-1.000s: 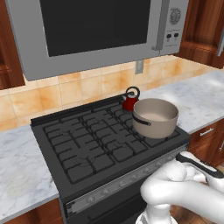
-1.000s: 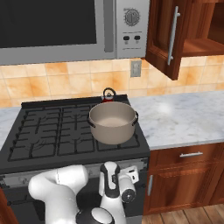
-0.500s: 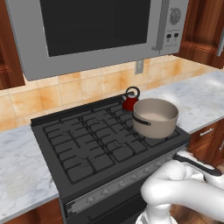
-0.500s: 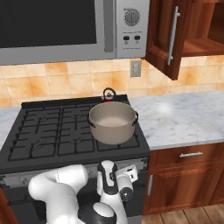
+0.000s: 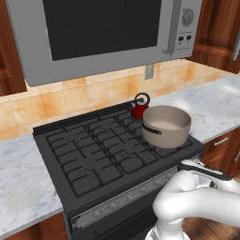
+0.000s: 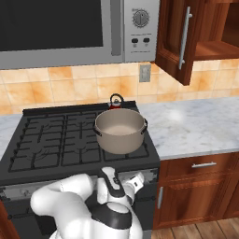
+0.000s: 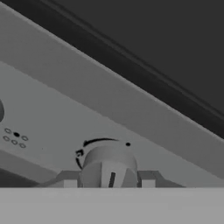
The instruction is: Pick the kettle from the cabinet and place it on a stove burner. Then pick the pot from the counter and place it on another stove burner. Finally, turn both burners on.
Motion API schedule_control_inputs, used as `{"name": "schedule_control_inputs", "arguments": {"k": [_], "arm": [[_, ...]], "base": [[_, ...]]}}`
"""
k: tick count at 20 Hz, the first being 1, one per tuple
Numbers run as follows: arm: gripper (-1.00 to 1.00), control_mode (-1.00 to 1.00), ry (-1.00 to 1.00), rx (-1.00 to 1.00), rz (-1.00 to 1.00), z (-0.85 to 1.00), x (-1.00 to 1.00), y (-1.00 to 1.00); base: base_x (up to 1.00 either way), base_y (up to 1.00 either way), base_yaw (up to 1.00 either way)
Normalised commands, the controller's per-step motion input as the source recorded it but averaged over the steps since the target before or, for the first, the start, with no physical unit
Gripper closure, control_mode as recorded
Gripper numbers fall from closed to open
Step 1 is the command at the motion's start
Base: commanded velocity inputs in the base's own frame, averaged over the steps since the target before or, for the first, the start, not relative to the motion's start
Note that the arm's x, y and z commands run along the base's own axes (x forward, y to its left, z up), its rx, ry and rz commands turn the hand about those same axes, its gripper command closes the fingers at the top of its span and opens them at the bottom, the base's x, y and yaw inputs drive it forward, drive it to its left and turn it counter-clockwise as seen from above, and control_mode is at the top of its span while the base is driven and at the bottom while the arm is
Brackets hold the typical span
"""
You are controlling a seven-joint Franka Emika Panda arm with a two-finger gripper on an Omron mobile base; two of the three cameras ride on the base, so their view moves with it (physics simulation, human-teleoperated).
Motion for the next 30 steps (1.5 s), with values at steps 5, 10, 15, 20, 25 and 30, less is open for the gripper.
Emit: {"name": "schedule_control_inputs", "arguments": {"k": [5,10,15,20,25,30], "arm": [[1.00,-1.00,-0.02,-0.28,0.00,0.00,-0.05,0.00],[1.00,-1.00,-0.02,-0.27,0.00,0.00,-0.05,0.00],[1.00,-1.00,-0.05,-0.26,0.00,0.00,-0.13,0.00],[1.00,-1.00,-0.17,-0.26,0.00,-0.04,-0.24,0.00],[1.00,-1.00,-0.17,-0.27,0.00,-0.07,-0.17,0.00],[1.00,-1.00,-0.10,-0.21,0.00,-0.08,-0.10,0.00]], "base": [[0.00,0.00,0.00],[0.00,0.00,0.00],[0.00,0.00,0.00],[0.00,0.00,0.00],[0.00,0.00,0.00],[0.00,0.00,0.00]]}}
